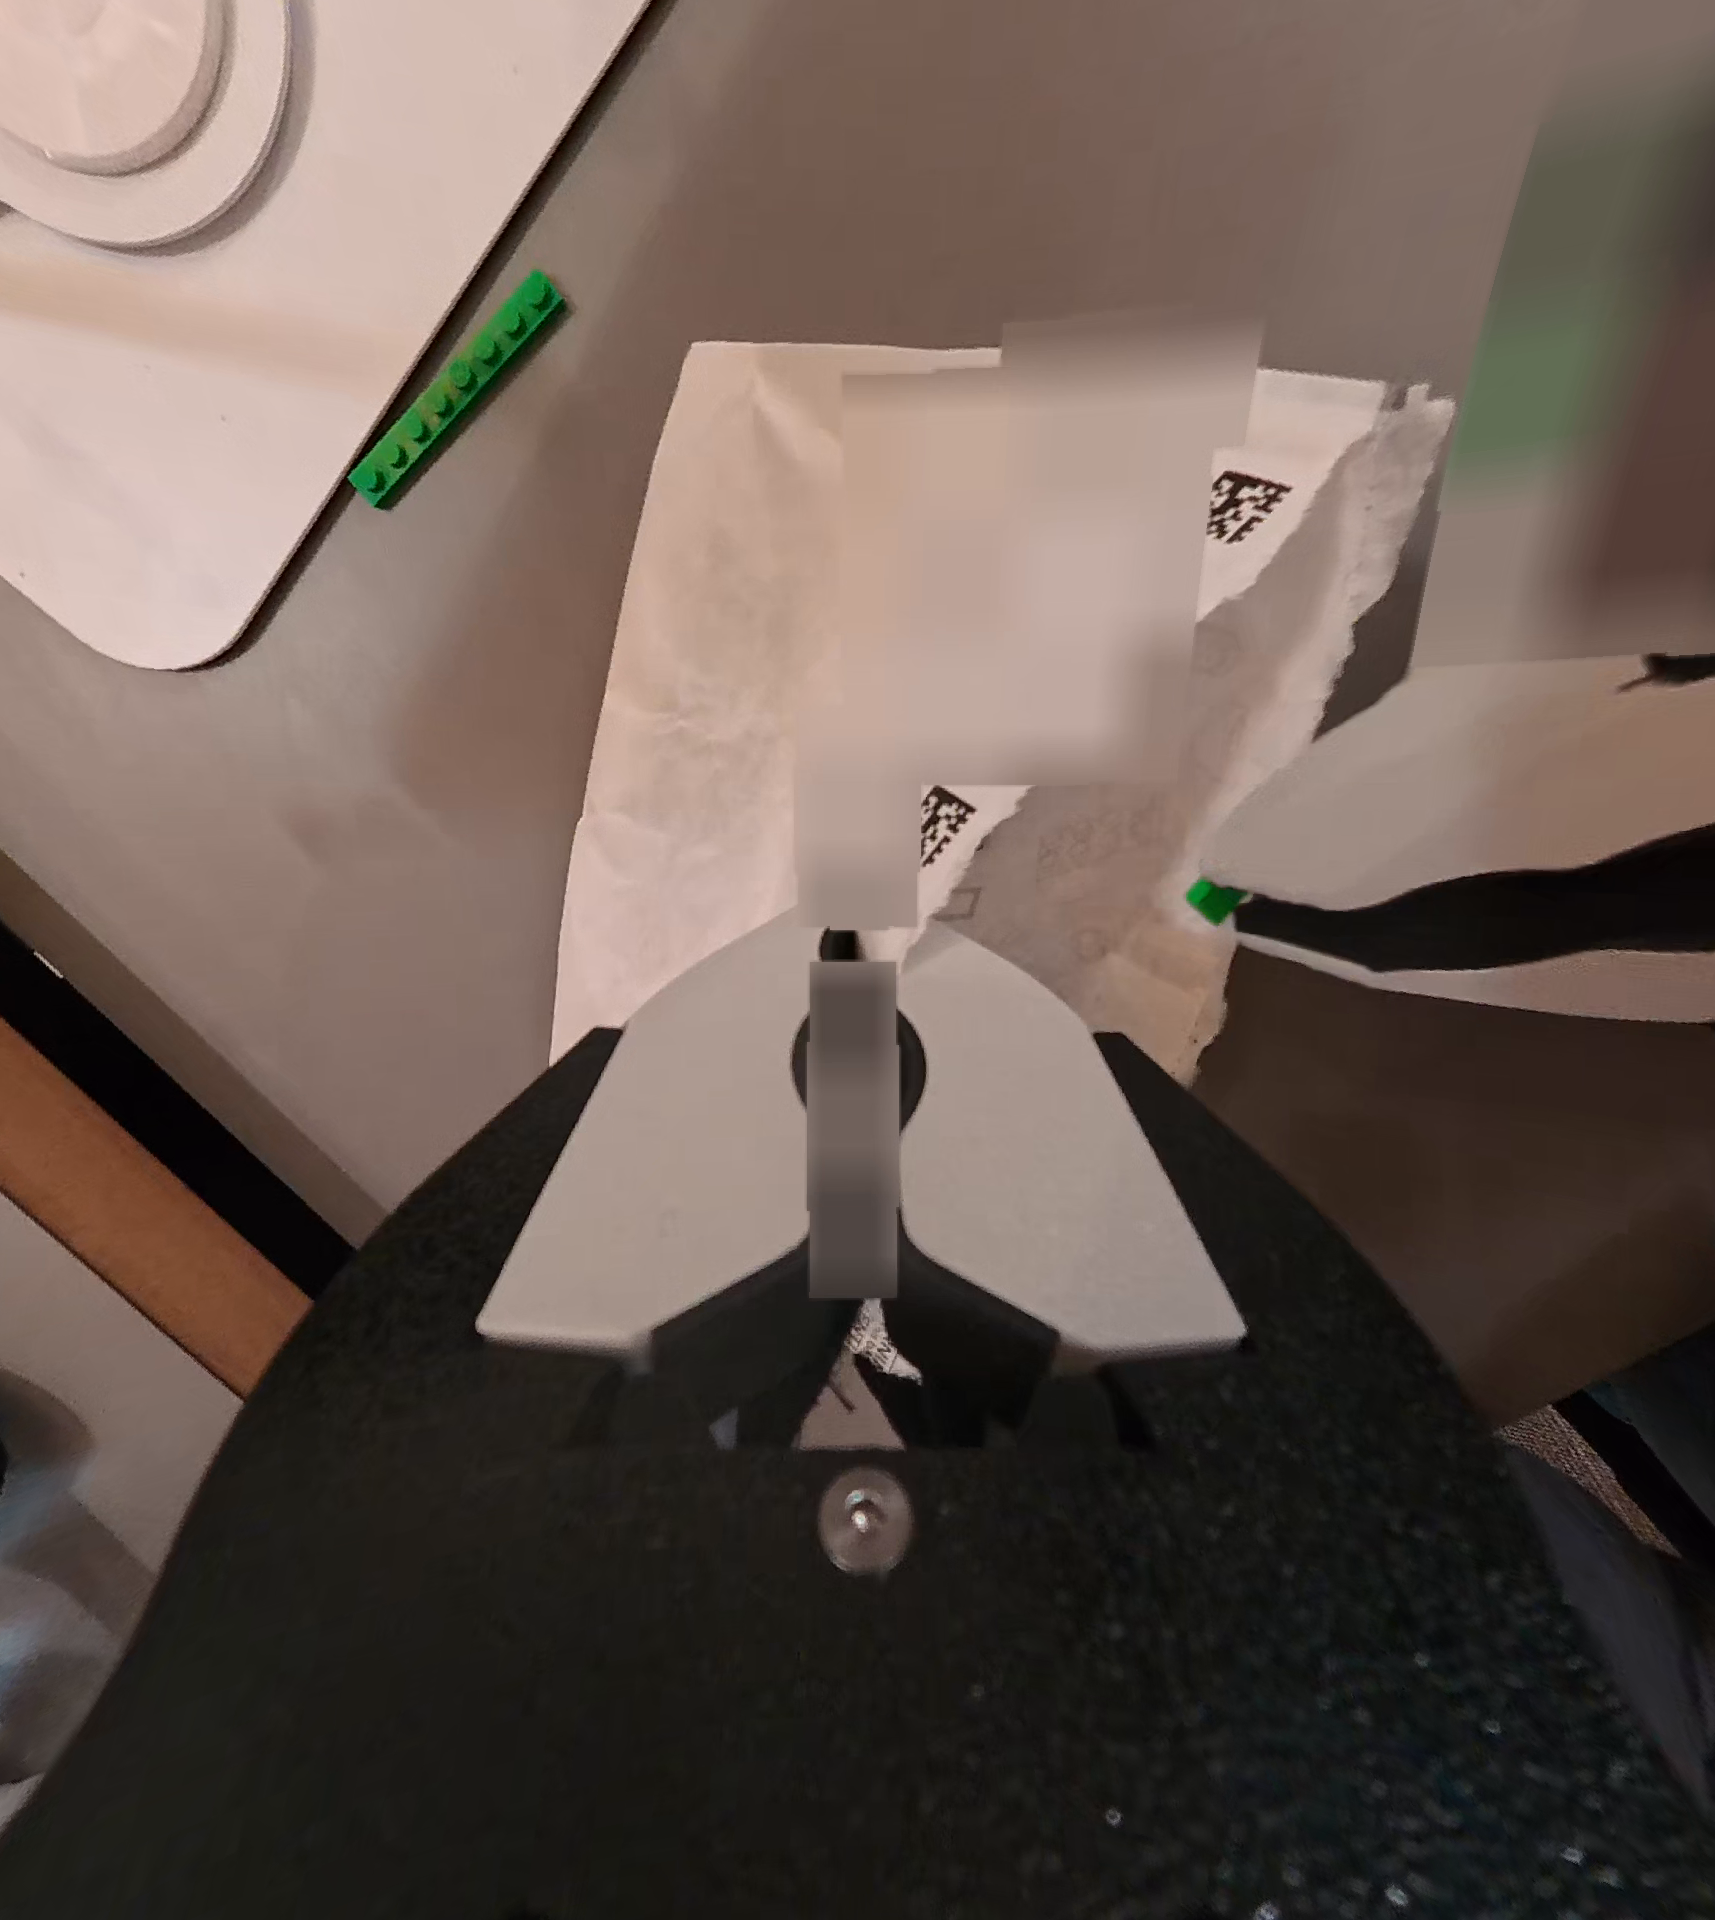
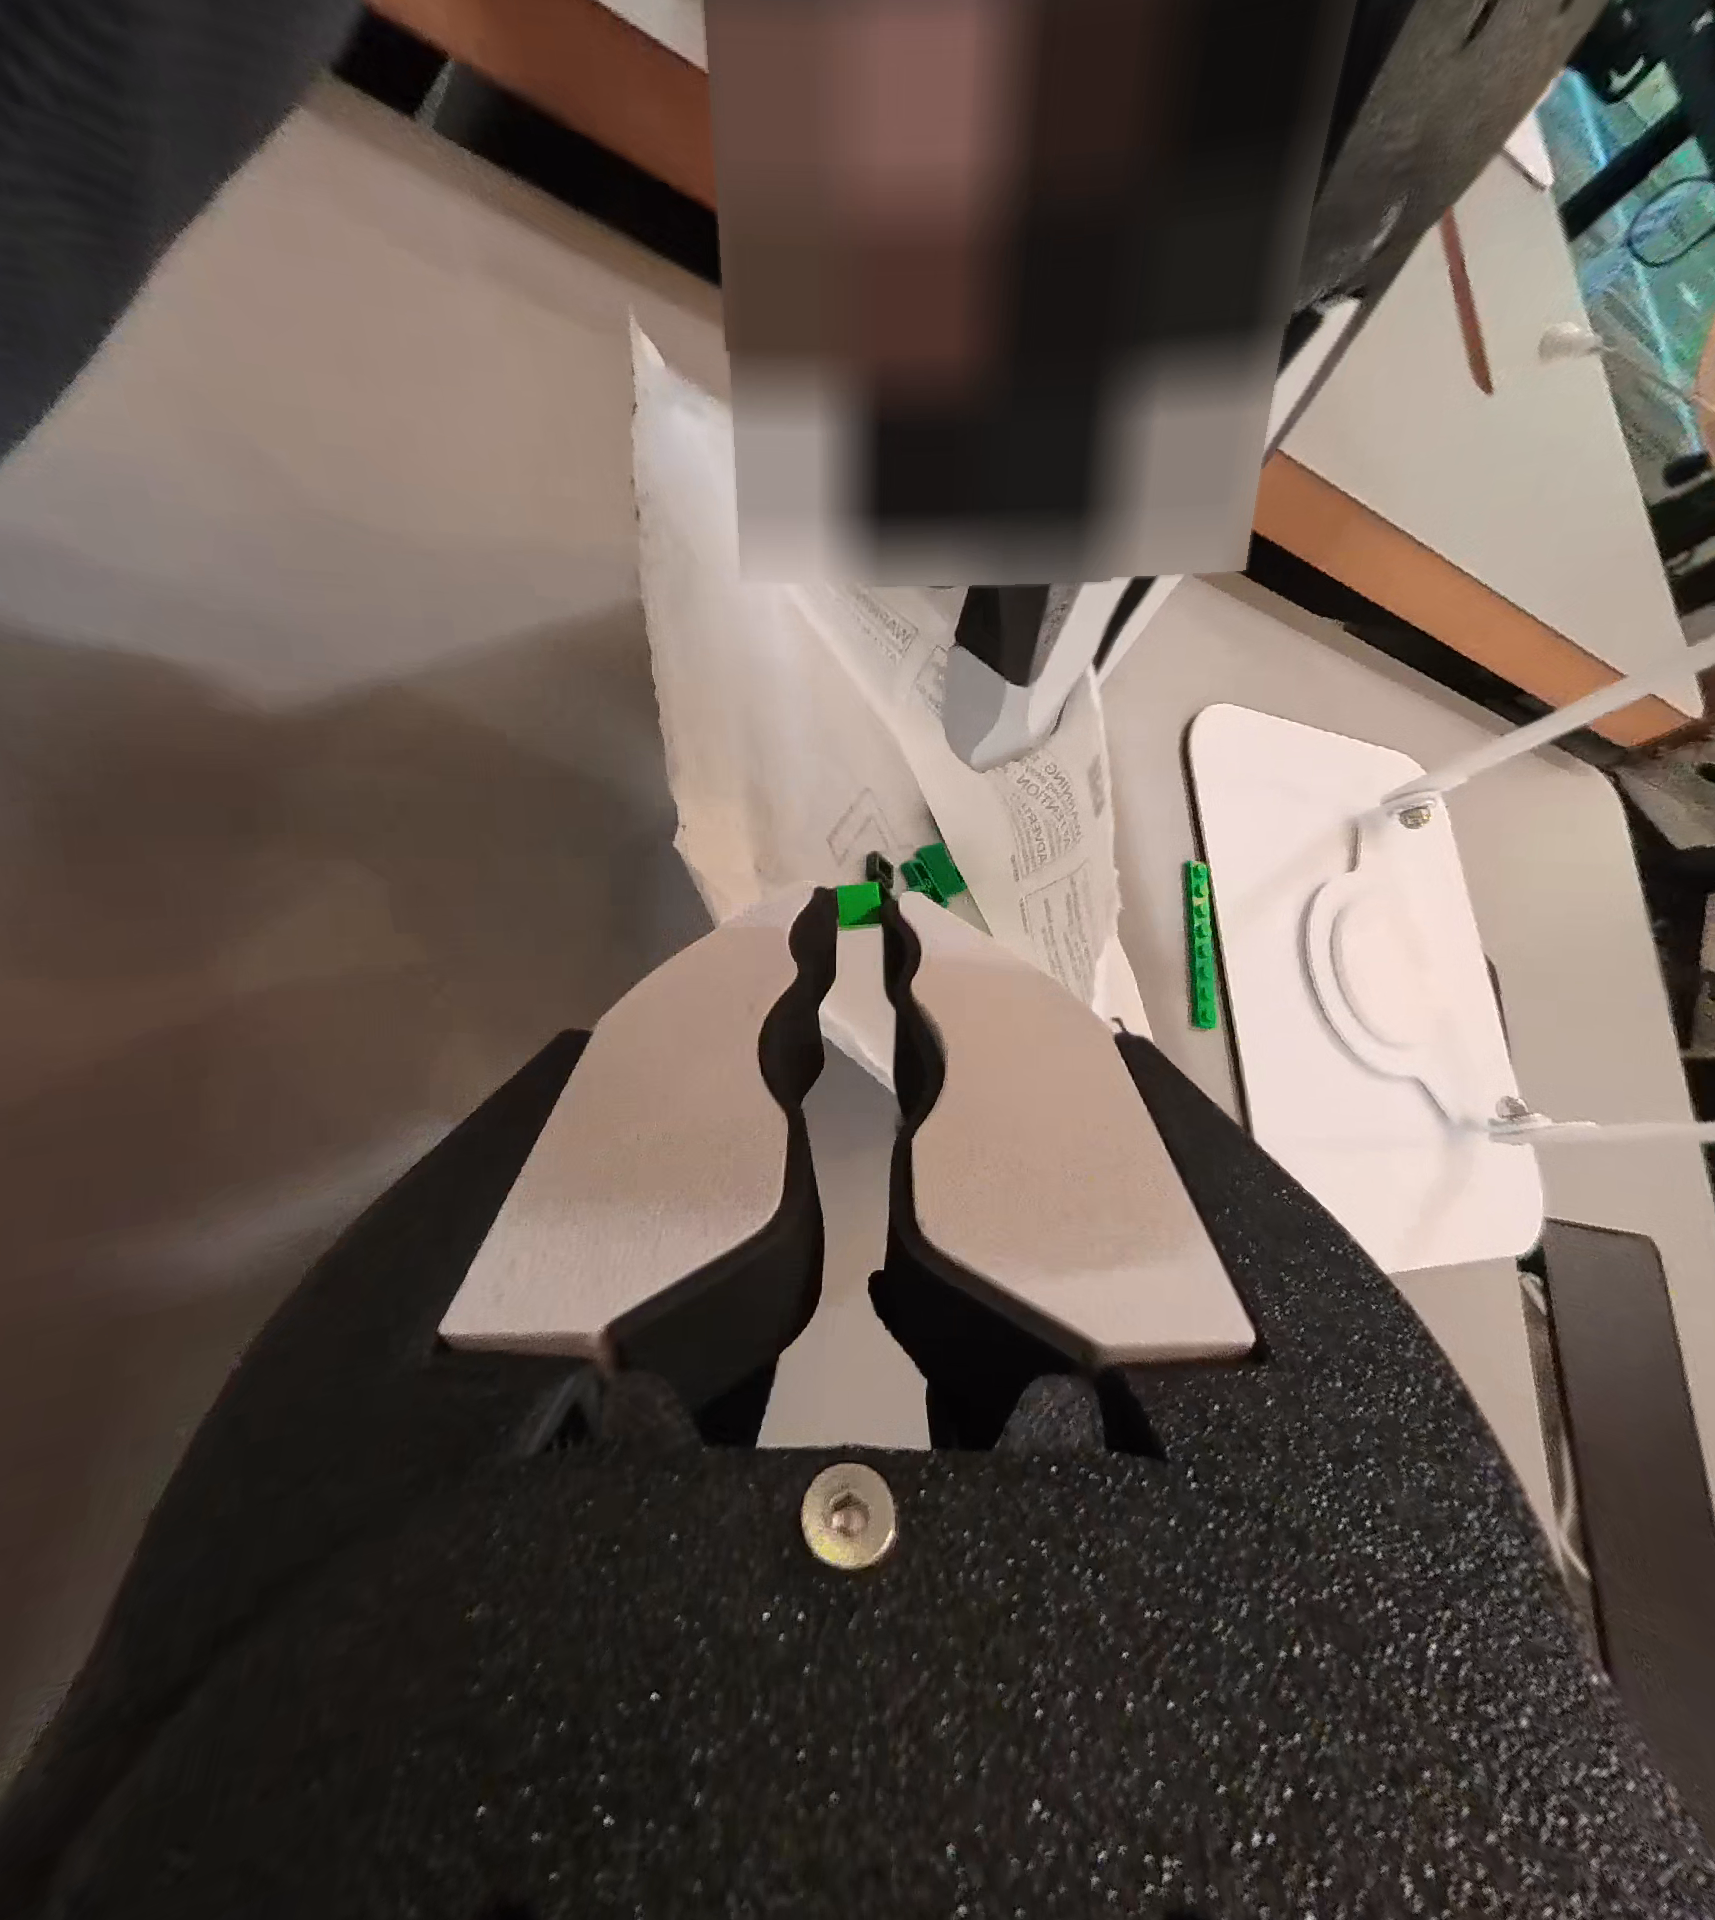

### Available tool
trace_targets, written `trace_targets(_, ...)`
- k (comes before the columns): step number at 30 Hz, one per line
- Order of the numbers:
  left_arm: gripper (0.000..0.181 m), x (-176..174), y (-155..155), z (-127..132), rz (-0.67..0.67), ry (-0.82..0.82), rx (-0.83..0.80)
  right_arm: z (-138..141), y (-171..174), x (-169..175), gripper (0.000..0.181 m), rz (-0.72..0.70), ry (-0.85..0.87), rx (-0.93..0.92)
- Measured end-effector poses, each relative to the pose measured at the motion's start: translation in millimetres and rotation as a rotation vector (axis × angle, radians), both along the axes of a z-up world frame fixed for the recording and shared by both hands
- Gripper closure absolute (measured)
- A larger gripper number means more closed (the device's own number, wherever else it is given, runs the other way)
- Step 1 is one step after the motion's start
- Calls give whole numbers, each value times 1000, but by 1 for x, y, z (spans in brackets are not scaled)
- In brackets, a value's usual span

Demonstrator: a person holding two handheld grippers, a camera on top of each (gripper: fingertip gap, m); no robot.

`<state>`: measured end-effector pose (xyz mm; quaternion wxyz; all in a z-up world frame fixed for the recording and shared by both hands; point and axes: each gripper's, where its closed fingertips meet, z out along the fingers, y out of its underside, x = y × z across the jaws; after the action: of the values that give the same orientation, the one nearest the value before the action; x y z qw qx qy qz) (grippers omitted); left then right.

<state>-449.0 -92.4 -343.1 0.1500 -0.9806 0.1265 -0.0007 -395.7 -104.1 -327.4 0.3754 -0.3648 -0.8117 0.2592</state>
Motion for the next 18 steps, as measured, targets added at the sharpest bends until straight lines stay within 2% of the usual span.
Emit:
trace_targets(1,181,0,0,0,0,0,1,-2,0,-1,172,-1,-5,-1)
trace_targets(6,181,0,0,1,-2,2,4,-6,1,0,169,-2,-27,-27)
trace_targets(11,181,-3,-1,0,10,-5,1,5,11,24,170,7,-27,-131)
trace_targets(13,181,-4,-2,0,15,-7,3,-6,21,38,171,11,-95,-210)
trace_targets(15,181,-5,-2,0,17,-7,3,-29,28,51,168,13,-217,-275)
trace_targets(18,181,-4,-2,0,16,-4,2,-54,34,56,164,18,-277,-287)
